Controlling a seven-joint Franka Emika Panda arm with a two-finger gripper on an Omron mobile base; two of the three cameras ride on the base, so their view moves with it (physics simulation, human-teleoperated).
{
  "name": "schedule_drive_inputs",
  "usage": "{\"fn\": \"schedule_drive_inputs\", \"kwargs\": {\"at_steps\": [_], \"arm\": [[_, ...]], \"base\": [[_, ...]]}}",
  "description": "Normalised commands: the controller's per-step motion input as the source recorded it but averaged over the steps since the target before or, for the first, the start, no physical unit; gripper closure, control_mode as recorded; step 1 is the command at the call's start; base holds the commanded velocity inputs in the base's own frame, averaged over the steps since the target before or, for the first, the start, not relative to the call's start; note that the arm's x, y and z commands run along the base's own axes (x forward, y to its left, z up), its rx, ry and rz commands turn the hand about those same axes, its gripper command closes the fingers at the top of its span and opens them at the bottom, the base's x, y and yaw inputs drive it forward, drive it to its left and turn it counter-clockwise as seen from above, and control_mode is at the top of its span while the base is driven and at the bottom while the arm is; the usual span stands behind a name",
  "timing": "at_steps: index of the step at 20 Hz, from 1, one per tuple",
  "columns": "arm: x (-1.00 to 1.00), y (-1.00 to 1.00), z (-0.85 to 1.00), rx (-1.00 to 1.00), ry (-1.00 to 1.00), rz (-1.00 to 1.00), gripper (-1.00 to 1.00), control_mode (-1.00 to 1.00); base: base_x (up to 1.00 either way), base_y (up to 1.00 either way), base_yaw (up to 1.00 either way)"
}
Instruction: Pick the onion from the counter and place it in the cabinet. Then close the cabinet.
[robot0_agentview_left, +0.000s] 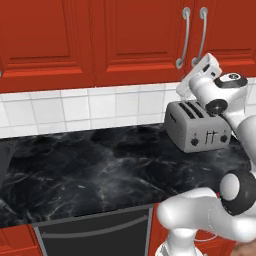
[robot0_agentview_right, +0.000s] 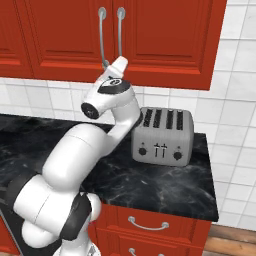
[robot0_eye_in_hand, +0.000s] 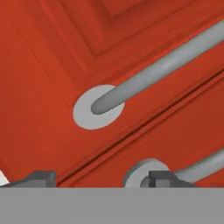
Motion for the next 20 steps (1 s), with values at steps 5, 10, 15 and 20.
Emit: {"fn": "schedule_drive_inputs", "kwargs": {"at_steps": [5, 10, 15, 20], "arm": [[0.60, -0.60, -0.37, 0.00, -0.01, 0.25, -1.00, -1.00], [0.28, -0.40, -0.49, 0.00, -0.09, 0.22, -1.00, -1.00], [-0.18, -0.31, -0.30, -0.05, -0.22, 0.18, -1.00, -1.00], [-0.74, -0.39, 0.02, -0.09, -0.16, 0.11, -1.00, -1.00]], "base": [[0.00, 0.00, 0.00], [0.00, 0.00, 0.00], [0.00, 0.00, 0.00], [0.00, 0.00, 0.00]]}}
